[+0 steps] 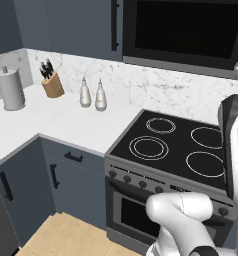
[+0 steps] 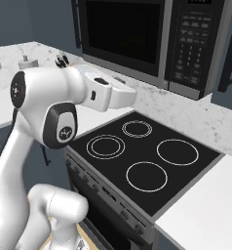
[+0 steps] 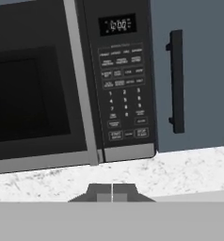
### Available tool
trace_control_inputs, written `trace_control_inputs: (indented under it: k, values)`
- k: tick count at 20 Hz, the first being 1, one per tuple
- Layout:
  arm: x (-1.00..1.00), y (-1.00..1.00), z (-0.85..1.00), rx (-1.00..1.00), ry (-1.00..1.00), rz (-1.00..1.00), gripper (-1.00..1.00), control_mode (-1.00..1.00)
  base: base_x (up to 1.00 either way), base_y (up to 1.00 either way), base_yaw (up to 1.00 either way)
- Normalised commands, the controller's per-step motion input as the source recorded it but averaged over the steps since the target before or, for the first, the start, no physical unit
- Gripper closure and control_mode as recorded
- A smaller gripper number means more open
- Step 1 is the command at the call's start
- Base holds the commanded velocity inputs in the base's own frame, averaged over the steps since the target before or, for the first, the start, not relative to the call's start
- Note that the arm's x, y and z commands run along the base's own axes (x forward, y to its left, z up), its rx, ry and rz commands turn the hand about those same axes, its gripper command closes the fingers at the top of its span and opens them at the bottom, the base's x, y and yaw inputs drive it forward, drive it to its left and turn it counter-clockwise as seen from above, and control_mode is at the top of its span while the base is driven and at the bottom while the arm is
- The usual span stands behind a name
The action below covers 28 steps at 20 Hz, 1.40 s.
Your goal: Pick the avocado from the sink and place it in the bowl. Then pick the bowl and place it in the microwave. Then close the microwave door and press the start button.
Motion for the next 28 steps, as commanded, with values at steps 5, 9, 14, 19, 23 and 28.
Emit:
trace_control_inputs:
  k: [5,9,14,19,23,28]
  values:
    - [0.3,-0.05,0.0,0.02,0.0,0.0,1.0,-1.0,0.0,0.0,0.0]
    - [0.32,-0.09,0.0,0.04,0.0,0.0,1.0,-1.0,0.0,0.0,0.0]
    - [0.32,-0.15,0.0,0.04,0.0,0.01,1.0,-1.0,0.0,0.0,0.0]
    - [0.28,-0.25,0.0,0.07,0.0,0.03,1.0,-1.0,0.0,0.0,0.0]
    - [0.13,-0.26,0.0,0.07,0.0,0.04,1.0,-1.0,0.0,0.0,0.0]
    - [0.02,-0.41,0.04,0.11,0.0,0.05,1.0,-1.0,0.0,0.0,0.0]
